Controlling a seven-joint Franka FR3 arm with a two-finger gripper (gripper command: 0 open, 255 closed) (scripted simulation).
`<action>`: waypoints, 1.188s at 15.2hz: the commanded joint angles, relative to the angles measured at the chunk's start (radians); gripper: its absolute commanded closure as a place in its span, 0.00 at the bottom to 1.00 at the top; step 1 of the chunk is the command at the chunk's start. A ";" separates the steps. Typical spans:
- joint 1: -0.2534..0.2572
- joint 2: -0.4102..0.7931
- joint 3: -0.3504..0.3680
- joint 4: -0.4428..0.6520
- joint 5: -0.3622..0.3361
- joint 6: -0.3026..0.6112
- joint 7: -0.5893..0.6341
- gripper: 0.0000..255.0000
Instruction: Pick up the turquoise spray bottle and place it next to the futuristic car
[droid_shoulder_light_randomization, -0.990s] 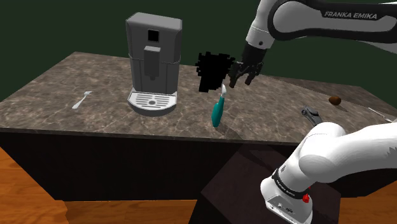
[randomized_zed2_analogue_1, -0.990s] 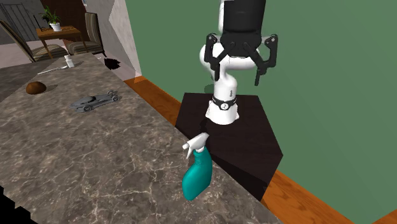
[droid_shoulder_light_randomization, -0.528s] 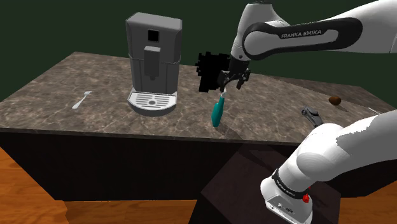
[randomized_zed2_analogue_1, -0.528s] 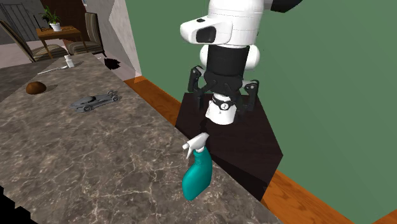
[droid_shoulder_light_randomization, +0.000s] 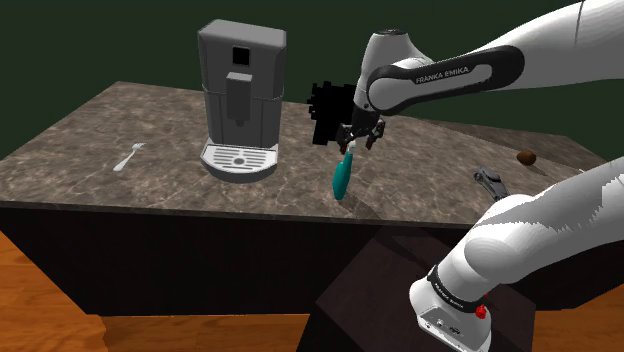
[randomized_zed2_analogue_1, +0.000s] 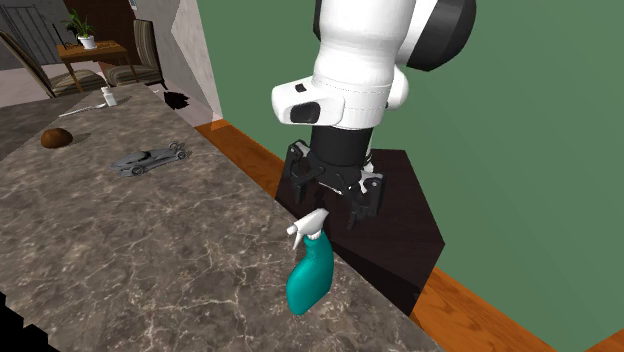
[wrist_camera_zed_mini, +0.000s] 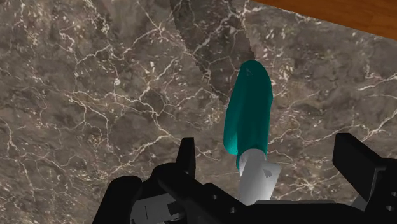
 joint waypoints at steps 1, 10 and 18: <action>-0.002 0.018 -0.001 -0.014 -0.004 0.033 0.003 0.00; -0.003 0.022 -0.001 -0.018 -0.005 0.041 0.003 0.00; -0.003 0.023 -0.001 -0.018 -0.005 0.041 0.003 1.00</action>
